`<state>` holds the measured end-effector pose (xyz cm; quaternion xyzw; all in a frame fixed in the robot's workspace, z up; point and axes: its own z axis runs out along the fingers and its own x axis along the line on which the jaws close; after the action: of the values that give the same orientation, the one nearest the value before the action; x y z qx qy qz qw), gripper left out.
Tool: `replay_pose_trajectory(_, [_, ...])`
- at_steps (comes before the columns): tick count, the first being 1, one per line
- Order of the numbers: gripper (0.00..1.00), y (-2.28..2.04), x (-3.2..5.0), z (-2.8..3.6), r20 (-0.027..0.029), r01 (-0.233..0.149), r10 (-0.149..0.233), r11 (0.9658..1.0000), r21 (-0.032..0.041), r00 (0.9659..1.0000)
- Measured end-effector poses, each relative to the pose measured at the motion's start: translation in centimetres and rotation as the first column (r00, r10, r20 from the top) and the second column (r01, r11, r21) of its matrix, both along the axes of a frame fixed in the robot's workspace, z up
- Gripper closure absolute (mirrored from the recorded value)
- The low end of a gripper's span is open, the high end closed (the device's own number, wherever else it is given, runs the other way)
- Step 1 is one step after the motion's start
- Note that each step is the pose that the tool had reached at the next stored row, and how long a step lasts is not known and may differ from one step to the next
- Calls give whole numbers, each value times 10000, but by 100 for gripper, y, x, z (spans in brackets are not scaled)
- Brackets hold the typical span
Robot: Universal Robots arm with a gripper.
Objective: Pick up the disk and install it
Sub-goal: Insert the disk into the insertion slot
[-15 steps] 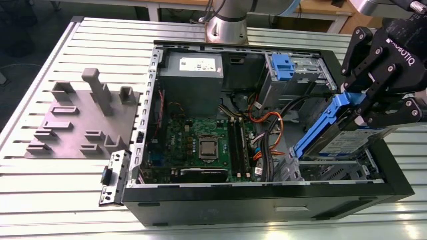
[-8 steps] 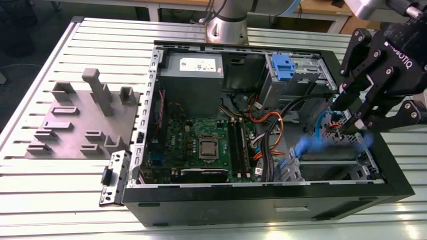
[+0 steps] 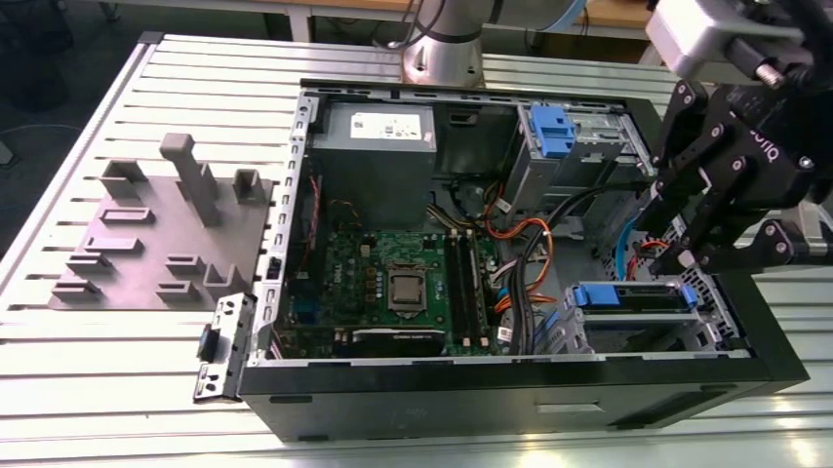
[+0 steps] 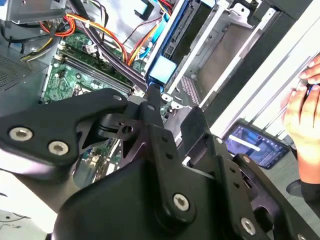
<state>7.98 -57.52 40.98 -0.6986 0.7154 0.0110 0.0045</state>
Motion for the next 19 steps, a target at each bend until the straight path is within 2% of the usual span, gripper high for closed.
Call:
replay_pose_trajectory(6, [58,-6,0,-109,0,0,0,10000,0,10000])
replay_pose_trajectory(7, [64,-7,0,-127,0,0,0,10000,-1,10000])
replay_pose_trajectory(8, [64,-8,0,-144,0,-1,1,10000,-1,10000])
replay_pose_trajectory(11, [82,-10,0,-201,0,0,0,10000,1,10000])
replay_pose_trajectory(12, [82,-11,0,-219,1,0,0,10000,0,10000])
replay_pose_trajectory(13, [87,-12,0,-237,0,0,0,10000,0,10000])
replay_pose_trajectory(19, [89,-13,0,-346,0,0,0,10000,0,10000])
